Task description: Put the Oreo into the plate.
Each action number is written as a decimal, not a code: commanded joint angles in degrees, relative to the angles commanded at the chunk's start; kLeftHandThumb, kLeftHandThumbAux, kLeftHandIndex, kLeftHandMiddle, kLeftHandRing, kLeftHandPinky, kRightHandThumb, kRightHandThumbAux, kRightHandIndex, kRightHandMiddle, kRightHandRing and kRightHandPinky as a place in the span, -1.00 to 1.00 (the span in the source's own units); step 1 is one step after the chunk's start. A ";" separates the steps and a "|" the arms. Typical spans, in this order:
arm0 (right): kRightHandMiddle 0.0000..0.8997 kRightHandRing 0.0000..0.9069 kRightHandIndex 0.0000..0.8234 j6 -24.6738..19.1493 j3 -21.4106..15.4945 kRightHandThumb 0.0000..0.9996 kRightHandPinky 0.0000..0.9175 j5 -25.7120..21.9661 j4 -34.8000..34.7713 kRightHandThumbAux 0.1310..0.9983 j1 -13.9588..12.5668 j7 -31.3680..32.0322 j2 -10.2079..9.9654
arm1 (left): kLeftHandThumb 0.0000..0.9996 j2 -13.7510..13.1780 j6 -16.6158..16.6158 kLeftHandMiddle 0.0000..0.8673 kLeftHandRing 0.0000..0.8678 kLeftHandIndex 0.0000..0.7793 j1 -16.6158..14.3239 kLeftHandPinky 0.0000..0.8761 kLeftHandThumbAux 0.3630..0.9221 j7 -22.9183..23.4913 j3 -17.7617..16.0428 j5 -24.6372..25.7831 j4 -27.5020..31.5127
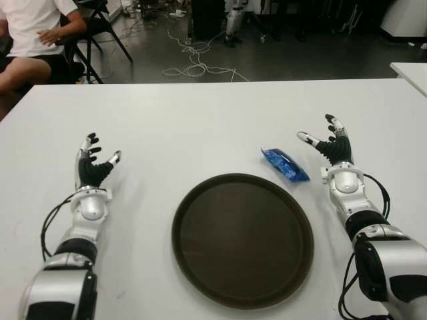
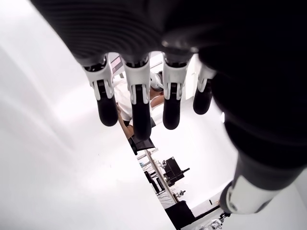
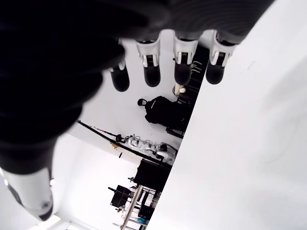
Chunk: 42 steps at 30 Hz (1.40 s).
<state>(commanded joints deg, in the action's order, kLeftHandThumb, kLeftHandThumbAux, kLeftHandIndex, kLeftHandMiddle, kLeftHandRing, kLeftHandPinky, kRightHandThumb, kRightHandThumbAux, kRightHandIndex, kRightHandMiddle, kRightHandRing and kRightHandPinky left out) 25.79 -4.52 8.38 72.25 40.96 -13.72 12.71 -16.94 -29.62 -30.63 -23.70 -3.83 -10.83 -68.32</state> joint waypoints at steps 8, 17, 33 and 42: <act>-0.86 -0.96 -0.71 -0.07 -0.28 -1.00 -1.00 -0.35 0.16 0.13 0.06 0.45 -0.03 | -0.72 0.07 0.21 -0.60 -0.59 -0.73 -0.01 -0.63 0.26 -0.10 0.07 -0.02 0.06; -0.85 -0.96 -0.71 -0.91 0.16 -1.00 -1.00 0.25 0.39 0.08 0.28 -0.20 0.16 | -0.75 0.04 0.03 -0.62 -0.61 -0.75 0.07 -0.67 0.29 0.01 0.13 -0.01 0.14; -0.86 -0.98 -0.70 0.00 1.46 -1.00 -1.00 0.74 0.24 0.04 0.05 -0.52 0.43 | -0.71 -0.10 0.27 -0.58 -0.55 -0.72 -0.08 -0.56 0.25 0.12 0.14 0.00 -0.15; -0.85 -0.96 -0.69 -0.62 1.09 -1.00 -1.00 -0.03 0.27 0.12 0.15 -0.37 0.25 | -0.71 -0.19 0.31 -0.58 -0.55 -0.72 -0.10 -0.56 0.26 -0.14 0.30 -0.26 -0.16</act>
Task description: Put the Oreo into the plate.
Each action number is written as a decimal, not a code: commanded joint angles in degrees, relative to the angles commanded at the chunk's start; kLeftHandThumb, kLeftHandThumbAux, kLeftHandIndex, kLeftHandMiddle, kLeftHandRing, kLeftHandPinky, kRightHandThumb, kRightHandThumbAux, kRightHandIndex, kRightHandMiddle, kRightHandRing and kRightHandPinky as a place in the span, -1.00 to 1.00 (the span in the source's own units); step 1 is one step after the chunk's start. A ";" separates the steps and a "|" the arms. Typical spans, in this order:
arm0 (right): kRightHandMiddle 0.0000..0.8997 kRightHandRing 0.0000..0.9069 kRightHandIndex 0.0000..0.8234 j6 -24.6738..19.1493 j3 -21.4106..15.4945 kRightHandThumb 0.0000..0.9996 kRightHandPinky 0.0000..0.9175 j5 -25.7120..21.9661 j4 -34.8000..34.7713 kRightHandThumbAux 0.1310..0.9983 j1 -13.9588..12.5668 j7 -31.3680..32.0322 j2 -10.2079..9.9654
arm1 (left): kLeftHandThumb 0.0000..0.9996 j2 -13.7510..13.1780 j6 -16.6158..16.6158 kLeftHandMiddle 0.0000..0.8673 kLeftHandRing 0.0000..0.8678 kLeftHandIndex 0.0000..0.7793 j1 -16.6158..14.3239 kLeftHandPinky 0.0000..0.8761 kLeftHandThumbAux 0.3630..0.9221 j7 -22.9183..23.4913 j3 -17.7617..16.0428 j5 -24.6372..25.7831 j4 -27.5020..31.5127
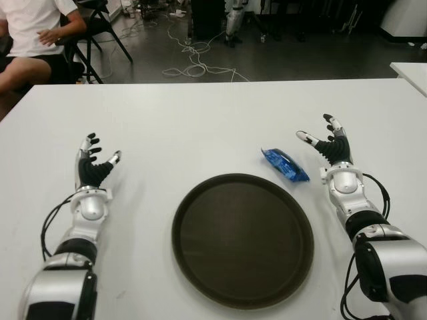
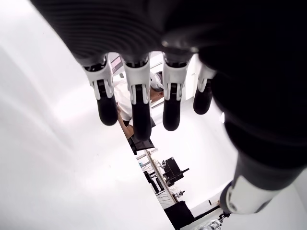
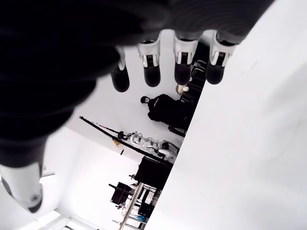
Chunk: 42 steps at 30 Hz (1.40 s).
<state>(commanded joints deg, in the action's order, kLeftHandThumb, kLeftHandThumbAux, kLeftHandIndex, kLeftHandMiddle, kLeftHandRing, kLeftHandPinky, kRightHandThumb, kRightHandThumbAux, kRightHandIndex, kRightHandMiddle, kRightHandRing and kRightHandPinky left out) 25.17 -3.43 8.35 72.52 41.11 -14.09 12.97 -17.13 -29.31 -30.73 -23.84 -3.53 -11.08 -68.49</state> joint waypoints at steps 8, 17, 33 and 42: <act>-0.86 -0.97 -0.70 -0.22 -0.33 -1.00 -1.00 -0.41 0.03 0.12 0.08 0.37 -0.12 | -0.73 -0.04 -0.02 -0.61 -0.59 -0.72 0.00 -0.62 0.25 -0.09 0.07 -0.12 -0.05; -0.84 -0.93 -0.72 -0.16 -0.63 -1.00 -1.00 -0.39 -0.05 0.18 0.08 0.50 -0.25 | -0.73 0.00 0.00 -0.60 -0.57 -0.73 -0.11 -0.56 0.24 0.08 -0.05 0.07 -0.19; -0.84 -0.95 -0.73 0.27 -0.65 -1.00 -1.00 -0.31 -0.03 0.18 0.05 0.88 -0.30 | -0.68 -0.05 -0.03 -0.57 -0.53 -0.71 -0.12 -0.50 0.31 -0.26 0.11 -0.19 -0.14; -0.83 -0.94 -0.66 0.09 -0.18 -1.00 -1.00 0.22 -0.02 0.13 0.07 0.21 -0.20 | -0.76 -0.30 -0.14 -0.59 -0.56 -0.72 -0.05 -0.58 0.25 -0.50 0.57 -0.80 -0.11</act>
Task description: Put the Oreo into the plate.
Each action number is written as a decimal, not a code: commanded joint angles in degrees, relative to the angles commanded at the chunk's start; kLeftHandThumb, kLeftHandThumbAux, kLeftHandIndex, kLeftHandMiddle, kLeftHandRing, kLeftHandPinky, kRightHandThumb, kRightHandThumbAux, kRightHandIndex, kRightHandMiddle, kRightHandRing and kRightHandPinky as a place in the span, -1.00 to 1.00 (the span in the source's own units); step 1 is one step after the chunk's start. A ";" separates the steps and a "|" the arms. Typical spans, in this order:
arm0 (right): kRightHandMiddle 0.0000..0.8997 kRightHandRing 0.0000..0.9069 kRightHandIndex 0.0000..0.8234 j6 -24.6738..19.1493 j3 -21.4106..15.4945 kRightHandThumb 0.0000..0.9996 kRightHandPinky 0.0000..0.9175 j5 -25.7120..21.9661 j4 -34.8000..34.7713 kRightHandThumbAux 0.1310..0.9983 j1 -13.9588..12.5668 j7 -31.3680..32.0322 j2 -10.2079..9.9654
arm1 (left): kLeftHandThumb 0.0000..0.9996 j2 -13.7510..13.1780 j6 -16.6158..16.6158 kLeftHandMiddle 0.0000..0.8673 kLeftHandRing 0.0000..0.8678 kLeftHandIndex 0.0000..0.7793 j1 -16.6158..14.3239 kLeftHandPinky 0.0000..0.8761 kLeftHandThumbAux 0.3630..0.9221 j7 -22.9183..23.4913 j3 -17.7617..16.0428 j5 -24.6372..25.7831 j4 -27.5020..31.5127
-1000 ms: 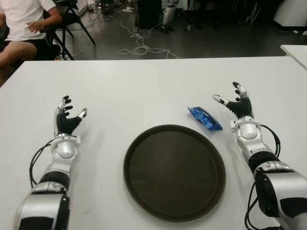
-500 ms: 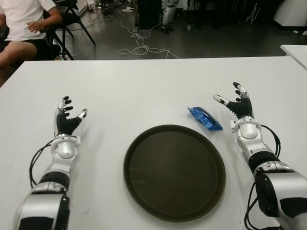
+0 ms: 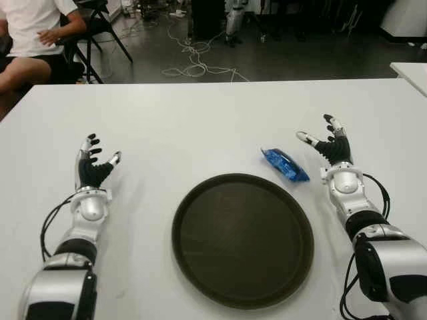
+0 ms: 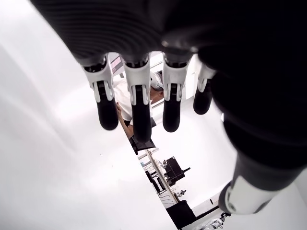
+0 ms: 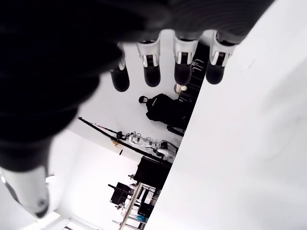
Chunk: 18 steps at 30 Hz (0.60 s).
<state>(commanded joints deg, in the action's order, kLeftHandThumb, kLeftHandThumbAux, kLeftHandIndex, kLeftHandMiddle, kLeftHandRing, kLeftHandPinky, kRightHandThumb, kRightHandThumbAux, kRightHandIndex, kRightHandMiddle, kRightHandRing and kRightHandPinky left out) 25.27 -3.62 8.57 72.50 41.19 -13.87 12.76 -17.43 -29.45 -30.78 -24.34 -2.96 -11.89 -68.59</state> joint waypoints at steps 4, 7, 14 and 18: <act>-0.84 -0.94 -0.67 0.06 -0.09 -1.00 -1.00 -0.16 -0.05 0.15 -0.03 0.19 -0.05 | -0.77 0.03 0.19 -0.60 -0.56 -0.74 -0.07 -0.58 0.23 0.38 -0.15 0.24 -0.12; -0.85 -0.94 -0.67 -0.07 -0.07 -1.00 -1.00 -0.13 -0.08 0.15 -0.03 0.03 -0.07 | -0.77 0.03 0.36 -0.59 -0.56 -0.74 -0.10 -0.58 0.22 0.40 -0.17 0.26 -0.18; -0.85 -0.95 -0.70 -0.53 -0.10 -1.00 -1.00 -0.14 -0.13 0.15 0.01 -0.39 -0.16 | -0.70 0.12 0.28 -0.58 -0.55 -0.73 -0.07 -0.57 0.29 0.17 -0.29 0.37 -0.15; -0.83 -0.94 -0.68 -0.67 -0.10 -1.00 -1.00 -0.15 -0.18 0.16 0.05 -0.54 -0.18 | -0.67 0.22 0.08 -0.59 -0.56 -0.74 -0.03 -0.57 0.31 0.44 -0.48 0.65 -0.04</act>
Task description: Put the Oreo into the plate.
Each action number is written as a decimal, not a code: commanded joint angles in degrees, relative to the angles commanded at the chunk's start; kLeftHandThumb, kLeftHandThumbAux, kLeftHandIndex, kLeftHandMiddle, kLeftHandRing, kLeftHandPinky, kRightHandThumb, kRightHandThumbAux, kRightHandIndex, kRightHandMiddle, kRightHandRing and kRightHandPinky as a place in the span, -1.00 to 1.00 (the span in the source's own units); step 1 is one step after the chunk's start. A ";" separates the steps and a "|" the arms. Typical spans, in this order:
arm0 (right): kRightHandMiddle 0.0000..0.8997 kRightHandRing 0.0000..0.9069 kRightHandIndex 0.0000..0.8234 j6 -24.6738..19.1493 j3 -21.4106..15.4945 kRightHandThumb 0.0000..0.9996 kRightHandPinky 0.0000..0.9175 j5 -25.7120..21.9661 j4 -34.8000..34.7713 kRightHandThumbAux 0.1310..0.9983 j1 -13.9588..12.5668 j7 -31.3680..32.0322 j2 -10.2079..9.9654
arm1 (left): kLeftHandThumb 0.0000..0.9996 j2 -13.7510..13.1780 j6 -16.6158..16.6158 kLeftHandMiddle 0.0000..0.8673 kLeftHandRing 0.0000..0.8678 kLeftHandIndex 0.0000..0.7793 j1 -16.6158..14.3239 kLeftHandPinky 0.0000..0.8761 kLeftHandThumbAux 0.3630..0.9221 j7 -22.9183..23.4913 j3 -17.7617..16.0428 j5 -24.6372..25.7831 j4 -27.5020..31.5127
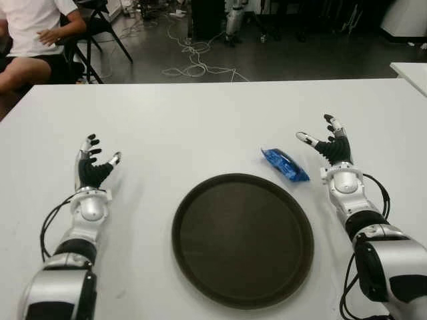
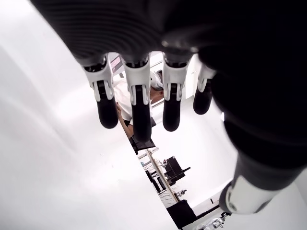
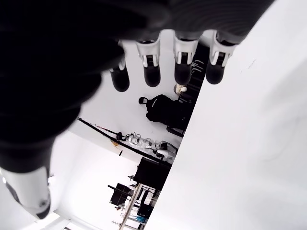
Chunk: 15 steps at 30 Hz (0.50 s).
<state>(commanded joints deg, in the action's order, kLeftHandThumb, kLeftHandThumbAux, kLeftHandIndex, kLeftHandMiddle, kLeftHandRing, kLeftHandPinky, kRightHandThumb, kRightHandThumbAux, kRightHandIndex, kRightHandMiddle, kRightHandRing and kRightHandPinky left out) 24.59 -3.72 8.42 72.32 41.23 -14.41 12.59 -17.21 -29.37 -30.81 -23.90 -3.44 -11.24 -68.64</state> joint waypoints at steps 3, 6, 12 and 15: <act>-0.82 -0.93 -0.65 -0.02 -0.22 -1.00 -1.00 -0.31 -0.03 0.15 0.04 0.45 -0.03 | -0.67 0.06 -0.01 -0.60 -0.57 -0.74 0.01 -0.55 0.31 -0.04 -0.01 0.02 0.05; -0.80 -0.93 -0.61 0.00 -0.45 -1.00 -1.00 -0.62 -0.04 0.12 0.05 0.93 -0.04 | -0.68 0.16 -0.01 -0.60 -0.55 -0.73 0.01 -0.52 0.31 -0.06 -0.11 0.15 0.10; -0.84 -0.96 -0.69 -0.28 -0.11 -1.00 -1.00 -0.13 -0.02 0.10 0.02 1.25 0.23 | -0.67 0.22 0.19 -0.56 -0.51 -0.71 0.03 -0.53 0.28 -0.40 -0.04 0.03 0.12; -0.87 -0.98 -0.71 -0.42 -0.14 -1.00 -1.00 -0.22 -0.05 0.10 0.01 1.50 0.23 | -0.67 0.27 0.15 -0.56 -0.52 -0.71 0.07 -0.56 0.29 -0.46 -0.08 0.08 0.17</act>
<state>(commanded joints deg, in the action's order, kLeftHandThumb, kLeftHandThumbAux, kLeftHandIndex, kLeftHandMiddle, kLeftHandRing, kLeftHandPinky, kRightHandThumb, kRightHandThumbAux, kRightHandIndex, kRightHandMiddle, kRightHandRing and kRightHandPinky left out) 24.18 -3.86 8.20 72.27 41.24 -12.91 12.81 -16.94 -29.22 -30.74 -24.36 -3.52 -11.16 -68.46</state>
